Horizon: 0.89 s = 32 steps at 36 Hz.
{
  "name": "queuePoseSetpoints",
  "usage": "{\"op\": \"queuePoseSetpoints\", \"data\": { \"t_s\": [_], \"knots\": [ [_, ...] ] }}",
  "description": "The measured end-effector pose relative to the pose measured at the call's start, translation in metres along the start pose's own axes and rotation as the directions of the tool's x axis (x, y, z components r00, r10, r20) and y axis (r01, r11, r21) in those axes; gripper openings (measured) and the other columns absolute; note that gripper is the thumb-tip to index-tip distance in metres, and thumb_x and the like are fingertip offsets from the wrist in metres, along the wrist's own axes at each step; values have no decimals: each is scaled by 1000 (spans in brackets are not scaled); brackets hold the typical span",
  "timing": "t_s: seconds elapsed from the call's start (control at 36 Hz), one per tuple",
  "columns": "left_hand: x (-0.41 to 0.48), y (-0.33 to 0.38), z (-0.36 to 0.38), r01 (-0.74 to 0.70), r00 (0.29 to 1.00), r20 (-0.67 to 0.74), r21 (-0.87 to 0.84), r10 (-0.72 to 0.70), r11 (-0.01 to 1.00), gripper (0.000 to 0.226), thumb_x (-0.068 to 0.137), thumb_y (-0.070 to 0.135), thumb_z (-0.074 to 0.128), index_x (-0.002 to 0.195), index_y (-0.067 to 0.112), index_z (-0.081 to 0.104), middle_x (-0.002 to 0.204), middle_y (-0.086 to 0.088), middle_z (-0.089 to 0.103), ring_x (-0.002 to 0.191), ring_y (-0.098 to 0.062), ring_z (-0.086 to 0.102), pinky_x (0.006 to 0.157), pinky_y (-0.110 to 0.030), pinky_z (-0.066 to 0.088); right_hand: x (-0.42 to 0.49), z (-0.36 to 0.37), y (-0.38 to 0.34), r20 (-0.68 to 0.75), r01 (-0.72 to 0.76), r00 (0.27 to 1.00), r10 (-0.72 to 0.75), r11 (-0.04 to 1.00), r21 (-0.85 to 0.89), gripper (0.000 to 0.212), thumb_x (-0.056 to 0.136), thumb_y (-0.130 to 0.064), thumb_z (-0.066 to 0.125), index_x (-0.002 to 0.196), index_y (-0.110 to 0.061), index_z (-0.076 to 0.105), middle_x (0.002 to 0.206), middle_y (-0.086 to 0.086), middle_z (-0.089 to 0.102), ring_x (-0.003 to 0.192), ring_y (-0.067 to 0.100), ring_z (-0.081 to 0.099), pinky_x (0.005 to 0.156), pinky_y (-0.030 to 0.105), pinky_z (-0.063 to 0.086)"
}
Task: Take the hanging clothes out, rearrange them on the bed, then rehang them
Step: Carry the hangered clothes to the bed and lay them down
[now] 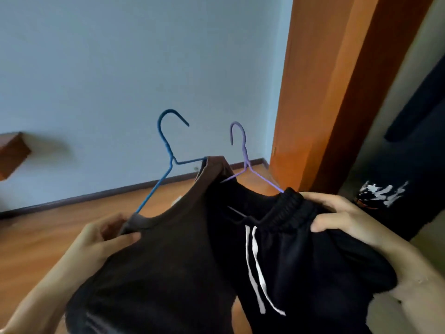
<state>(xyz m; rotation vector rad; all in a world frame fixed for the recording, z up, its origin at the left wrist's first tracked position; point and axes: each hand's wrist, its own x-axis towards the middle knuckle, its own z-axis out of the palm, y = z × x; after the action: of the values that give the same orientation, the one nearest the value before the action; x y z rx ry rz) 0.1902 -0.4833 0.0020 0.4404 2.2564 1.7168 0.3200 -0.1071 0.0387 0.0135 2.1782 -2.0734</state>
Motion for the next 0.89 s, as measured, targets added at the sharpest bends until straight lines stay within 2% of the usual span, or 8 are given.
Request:
{"op": "queuePoseSetpoints", "data": {
  "t_s": [0.06, 0.17, 0.28, 0.39, 0.47, 0.58, 0.72, 0.89],
  "knots": [
    [17, 4, -2, -21, 998, -60, -5, 21, 1000, 21, 75, -7, 67, 88, 8, 74, 84, -12, 75, 74, -17, 71, 61, -19, 57, 35, 4, -9, 19, 8, 1000, -7, 1000, -17, 53, 61, 3, 52, 100, -25, 74, 100, 6, 74, 91, 15, 70, 70, 15, 53],
    [59, -2, -24, -38, 980, -194, -19, 34, 999, 39, 62, 20, 79, 98, 7, 71, 93, -11, 75, 86, -23, 71, 68, -21, 58, 114, 9, -16, 5, -4, 1000, 4, 993, -118, 54, 62, 0, 54, 109, -22, 70, 108, 3, 73, 103, 17, 67, 82, 20, 50],
    [95, 8, -44, -27, 939, -341, 36, 38, 999, 16, 83, 2, 66, 93, 14, 71, 85, 1, 75, 74, -7, 71, 58, -12, 54, 187, 20, -35, 39, 28, 999, -19, 971, -237, 54, 59, -19, 67, 112, -30, 68, 111, -4, 71, 108, 17, 65, 102, 38, 44],
    [121, 12, -68, -8, 881, -472, 57, 34, 998, 13, 86, 12, 64, 91, 20, 71, 84, 7, 75, 76, -7, 71, 55, -13, 54, 252, 34, -44, 129, 44, 991, -17, 976, -212, 36, 82, -3, 64, 113, -21, 68, 106, 0, 73, 104, 17, 67, 86, 21, 50],
    [137, 13, -86, 10, 830, -556, 90, 42, 996, 12, 87, 18, 63, 94, 22, 71, 87, 8, 74, 79, -6, 70, 58, -17, 55, 296, 47, -53, 169, 98, 984, -62, 972, -212, 32, 84, -2, 62, 100, -29, 70, 93, -9, 76, 91, 4, 69, 69, 5, 47],
    [153, 10, -107, 33, 744, -663, 158, 81, 987, 12, 89, 19, 61, 93, 25, 70, 87, 13, 72, 81, -6, 68, 69, -21, 54, 358, 66, -64, 252, 153, 963, -94, 962, -227, 26, 83, -4, 64, 96, -25, 72, 98, -1, 75, 92, 11, 70, 73, 11, 51],
    [166, -5, -130, 139, 634, -754, 327, 169, 935, 20, 89, 13, 60, 86, 33, 65, 88, 14, 69, 89, 6, 61, 71, -8, 45, 438, 86, -67, 370, 231, 923, -110, 925, -301, 23, 83, -8, 65, 100, -23, 70, 100, 4, 73, 94, 17, 69, 86, 26, 50],
    [178, -43, -149, 463, 500, -838, 471, 218, 751, 18, 88, 21, 61, 86, 39, 58, 89, 18, 61, 86, -11, 56, 74, -34, 46, 546, 109, -51, 545, 433, 826, -143, 780, -451, 21, 86, -14, 64, 105, -22, 64, 98, -6, 69, 94, 9, 64, 83, 19, 46]
  ]
}}
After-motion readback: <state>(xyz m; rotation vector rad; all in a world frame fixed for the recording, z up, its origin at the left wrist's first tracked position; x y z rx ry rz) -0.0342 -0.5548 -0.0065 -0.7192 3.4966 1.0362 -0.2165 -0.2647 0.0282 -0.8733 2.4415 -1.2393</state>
